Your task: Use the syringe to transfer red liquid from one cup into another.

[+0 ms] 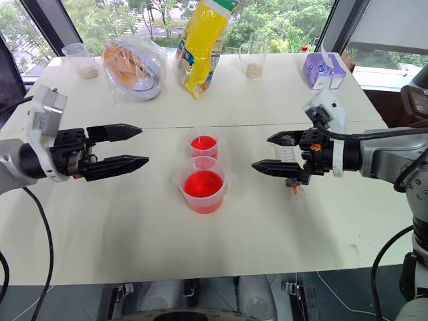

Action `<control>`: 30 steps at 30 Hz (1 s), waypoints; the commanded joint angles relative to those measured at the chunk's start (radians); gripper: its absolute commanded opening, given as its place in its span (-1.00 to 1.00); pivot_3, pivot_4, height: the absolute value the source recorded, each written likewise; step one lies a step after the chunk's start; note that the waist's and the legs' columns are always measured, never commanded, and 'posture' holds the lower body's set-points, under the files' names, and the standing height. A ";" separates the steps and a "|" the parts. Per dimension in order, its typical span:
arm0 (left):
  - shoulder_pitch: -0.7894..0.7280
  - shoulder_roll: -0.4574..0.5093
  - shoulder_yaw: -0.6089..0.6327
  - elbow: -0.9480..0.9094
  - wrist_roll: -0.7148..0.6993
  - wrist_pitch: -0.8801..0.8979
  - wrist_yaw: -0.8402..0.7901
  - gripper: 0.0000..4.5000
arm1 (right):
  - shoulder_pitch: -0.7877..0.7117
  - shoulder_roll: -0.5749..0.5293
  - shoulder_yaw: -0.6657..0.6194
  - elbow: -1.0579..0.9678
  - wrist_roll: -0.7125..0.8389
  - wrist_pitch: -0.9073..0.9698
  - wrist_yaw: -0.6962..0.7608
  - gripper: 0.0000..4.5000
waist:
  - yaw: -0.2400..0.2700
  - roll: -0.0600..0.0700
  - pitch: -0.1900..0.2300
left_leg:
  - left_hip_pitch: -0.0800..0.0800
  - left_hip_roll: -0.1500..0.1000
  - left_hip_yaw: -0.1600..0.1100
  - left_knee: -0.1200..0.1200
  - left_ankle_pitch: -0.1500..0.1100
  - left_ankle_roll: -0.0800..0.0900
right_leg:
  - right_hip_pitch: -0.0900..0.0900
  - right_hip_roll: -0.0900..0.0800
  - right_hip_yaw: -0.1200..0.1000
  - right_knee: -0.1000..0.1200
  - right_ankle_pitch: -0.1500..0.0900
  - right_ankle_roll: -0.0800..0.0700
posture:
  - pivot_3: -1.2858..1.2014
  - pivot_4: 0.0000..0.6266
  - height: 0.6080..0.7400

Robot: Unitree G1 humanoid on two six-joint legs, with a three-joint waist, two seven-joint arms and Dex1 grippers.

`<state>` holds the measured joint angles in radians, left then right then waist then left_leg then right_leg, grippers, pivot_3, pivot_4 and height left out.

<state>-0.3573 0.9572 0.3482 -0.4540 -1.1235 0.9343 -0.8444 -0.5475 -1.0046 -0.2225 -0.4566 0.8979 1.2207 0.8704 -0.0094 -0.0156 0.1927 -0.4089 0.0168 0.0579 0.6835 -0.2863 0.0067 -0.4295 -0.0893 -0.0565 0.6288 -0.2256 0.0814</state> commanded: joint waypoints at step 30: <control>-0.045 -0.069 -0.073 0.015 0.078 -0.097 -0.028 1.00 | -0.311 0.063 0.343 0.455 -0.316 0.227 -0.277 0.97 | -0.001 0.000 0.000 | 0.000 0.000 0.001 0.000 0.000 0.000 | -0.001 0.000 0.001 0.000 0.000 -0.001 | 0.03 -0.52 1.00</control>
<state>-0.3898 0.8911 0.2734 -0.4323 -1.0548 0.8600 -0.8660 -0.8269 -0.9490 0.1145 -0.0349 0.6261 1.4443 0.6227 -0.0109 -0.0157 0.1927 -0.4093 0.0163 0.0590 0.6835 -0.2863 0.0068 -0.4304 -0.0892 -0.0558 0.6288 -0.2259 0.0805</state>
